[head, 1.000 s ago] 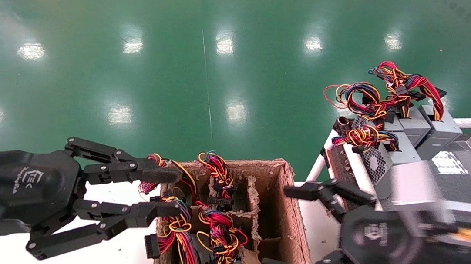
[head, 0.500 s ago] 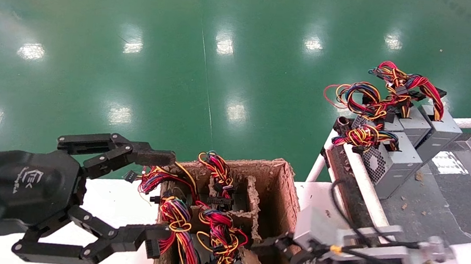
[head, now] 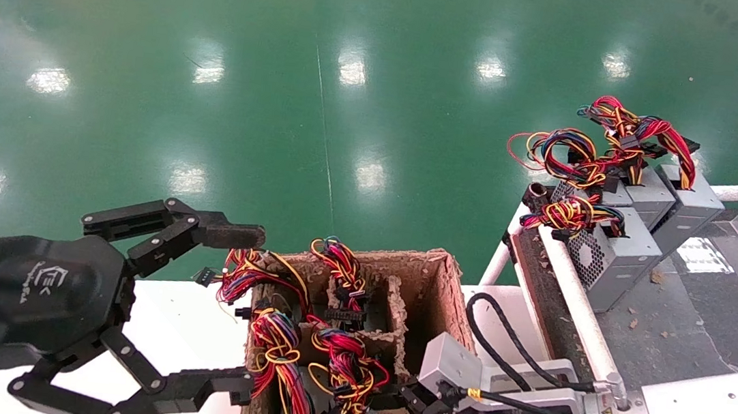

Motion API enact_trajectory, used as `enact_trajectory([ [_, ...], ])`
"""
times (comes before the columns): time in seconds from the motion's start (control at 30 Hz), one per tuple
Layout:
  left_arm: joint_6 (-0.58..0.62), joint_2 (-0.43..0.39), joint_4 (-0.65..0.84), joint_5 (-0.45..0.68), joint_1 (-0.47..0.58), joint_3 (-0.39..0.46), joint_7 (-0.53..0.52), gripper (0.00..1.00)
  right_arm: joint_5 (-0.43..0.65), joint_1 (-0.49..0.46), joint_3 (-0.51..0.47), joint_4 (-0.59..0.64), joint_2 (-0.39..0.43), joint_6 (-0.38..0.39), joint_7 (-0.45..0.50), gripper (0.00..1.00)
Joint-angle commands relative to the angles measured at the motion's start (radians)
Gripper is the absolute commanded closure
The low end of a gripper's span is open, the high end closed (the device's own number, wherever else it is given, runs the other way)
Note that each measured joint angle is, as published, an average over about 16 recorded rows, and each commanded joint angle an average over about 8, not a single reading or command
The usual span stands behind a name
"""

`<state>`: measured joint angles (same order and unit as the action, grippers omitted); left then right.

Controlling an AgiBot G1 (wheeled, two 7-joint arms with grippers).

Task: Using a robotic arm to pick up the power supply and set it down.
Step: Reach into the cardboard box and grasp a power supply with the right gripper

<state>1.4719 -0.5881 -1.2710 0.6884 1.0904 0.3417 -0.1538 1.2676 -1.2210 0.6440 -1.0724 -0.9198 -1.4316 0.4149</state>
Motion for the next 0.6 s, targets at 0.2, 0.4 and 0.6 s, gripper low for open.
enact_trajectory([
  [0.2,0.0,0.0,0.0,0.0,0.0,0.0,0.0,0.0,0.016,0.01,0.004,-0.001,-0.013,0.031,0.01,1.0],
  [0.4,0.0,0.0,0.0,0.0,0.0,0.0,0.0,0.0,0.018,0.025,-0.007,-0.013,-0.013,0.082,0.031,1.0],
  [0.6,0.0,0.0,0.0,0.0,0.0,0.0,0.0,0.0,0.026,0.039,-0.012,-0.03,-0.017,0.125,0.054,1.0],
])
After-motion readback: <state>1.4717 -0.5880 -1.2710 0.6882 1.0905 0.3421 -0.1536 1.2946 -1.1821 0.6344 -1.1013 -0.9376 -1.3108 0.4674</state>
